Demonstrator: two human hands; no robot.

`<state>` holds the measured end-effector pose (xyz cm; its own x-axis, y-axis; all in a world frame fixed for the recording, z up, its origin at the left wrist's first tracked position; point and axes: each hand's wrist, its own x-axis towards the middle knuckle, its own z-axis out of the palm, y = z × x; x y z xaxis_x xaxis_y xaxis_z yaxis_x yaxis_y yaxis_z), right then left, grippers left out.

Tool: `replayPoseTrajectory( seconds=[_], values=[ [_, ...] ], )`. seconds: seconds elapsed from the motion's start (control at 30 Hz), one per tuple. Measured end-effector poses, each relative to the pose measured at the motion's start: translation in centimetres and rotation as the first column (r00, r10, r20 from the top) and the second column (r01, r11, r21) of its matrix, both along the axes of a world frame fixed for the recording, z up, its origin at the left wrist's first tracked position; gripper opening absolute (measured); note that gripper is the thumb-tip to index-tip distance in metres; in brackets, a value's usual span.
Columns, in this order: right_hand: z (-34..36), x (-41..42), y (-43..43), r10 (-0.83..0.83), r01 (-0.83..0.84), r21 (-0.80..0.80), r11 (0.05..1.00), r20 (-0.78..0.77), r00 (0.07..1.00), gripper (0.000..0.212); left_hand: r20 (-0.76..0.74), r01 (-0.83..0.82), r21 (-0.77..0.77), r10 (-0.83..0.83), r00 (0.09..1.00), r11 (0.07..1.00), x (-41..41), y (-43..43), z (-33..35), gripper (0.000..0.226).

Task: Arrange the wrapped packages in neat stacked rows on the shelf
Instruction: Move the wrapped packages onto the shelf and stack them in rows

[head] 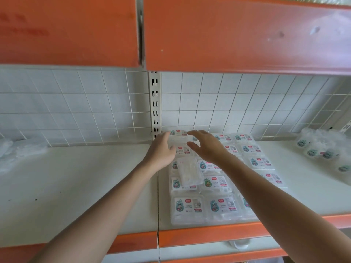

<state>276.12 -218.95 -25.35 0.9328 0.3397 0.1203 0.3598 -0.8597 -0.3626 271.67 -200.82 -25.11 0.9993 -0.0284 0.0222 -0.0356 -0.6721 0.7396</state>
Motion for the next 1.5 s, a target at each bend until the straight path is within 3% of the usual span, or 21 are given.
replayPoseTrajectory(
  seconds=[0.13, 0.27, 0.43, 0.63, 0.77, 0.87, 0.93, 1.23, 1.4, 1.5],
  values=[
    [0.4, -3.1, -0.9, -0.033, 0.031, 0.051, 0.998, 0.038, 0.999, 0.041, 0.139, 0.061, 0.114, -0.077, 0.987, 0.992, -1.9, -0.3, 0.3, 0.042],
    [0.6, -6.7, -1.3, -0.02, 0.018, 0.047, 0.999, 0.029, 0.999, 0.038, 0.152, 0.124, 0.159, -0.148, 0.977, 0.98, -3.0, -0.5, 0.0, 0.041],
    [0.3, -9.5, -0.9, -0.032, 0.03, -0.055, 0.998, -0.034, 0.999, 0.055, 0.096, 0.191, 0.202, -0.213, 0.972, 0.961, -4.0, -0.6, -1.1, 0.043],
    [-0.8, -10.0, -0.4, -0.023, 0.024, -0.179, 0.984, 0.004, 1.0, 0.075, 0.093, 0.155, 0.114, -0.165, 0.982, 0.981, -4.5, -0.3, -2.0, 0.041],
    [-0.6, -9.7, -1.2, 0.017, -0.017, 0.081, 0.997, 0.002, 1.0, 0.059, 0.123, 0.108, -0.038, -0.102, 0.987, 0.993, -5.0, -0.1, -2.2, 0.042],
    [0.2, -9.3, -1.9, -0.021, 0.053, 0.377, 0.925, -0.087, 0.996, 0.041, 0.127, 0.075, -0.187, -0.051, 0.991, 0.98, -5.2, -0.1, -2.2, 0.041],
    [0.6, -9.1, -2.2, -0.036, 0.111, 0.465, 0.878, -0.167, 0.985, 0.027, 0.13, 0.056, -0.272, -0.021, 0.991, 0.961, -5.2, -0.2, -2.2, 0.038],
    [0.8, -8.4, -2.6, -0.138, 0.233, 0.475, 0.849, -0.226, 0.964, 0.027, 0.047, 0.042, -0.45, -0.023, 0.999, 0.892, -4.9, -1.6, -1.6, 0.032],
    [0.7, -8.3, -2.8, -0.128, 0.238, 0.52, 0.82, -0.239, 0.963, 0.015, 0.01, 0.02, -0.48, -0.017, 1.0, 0.877, -5.0, -2.0, -1.2, 0.009],
    [0.7, -7.7, -3.0, -0.135, 0.226, 0.545, 0.808, -0.202, 0.97, 0.013, -0.044, 0.022, -0.46, -0.048, 0.998, 0.888, -4.6, -1.9, -1.0, 0.011]
  ],
)
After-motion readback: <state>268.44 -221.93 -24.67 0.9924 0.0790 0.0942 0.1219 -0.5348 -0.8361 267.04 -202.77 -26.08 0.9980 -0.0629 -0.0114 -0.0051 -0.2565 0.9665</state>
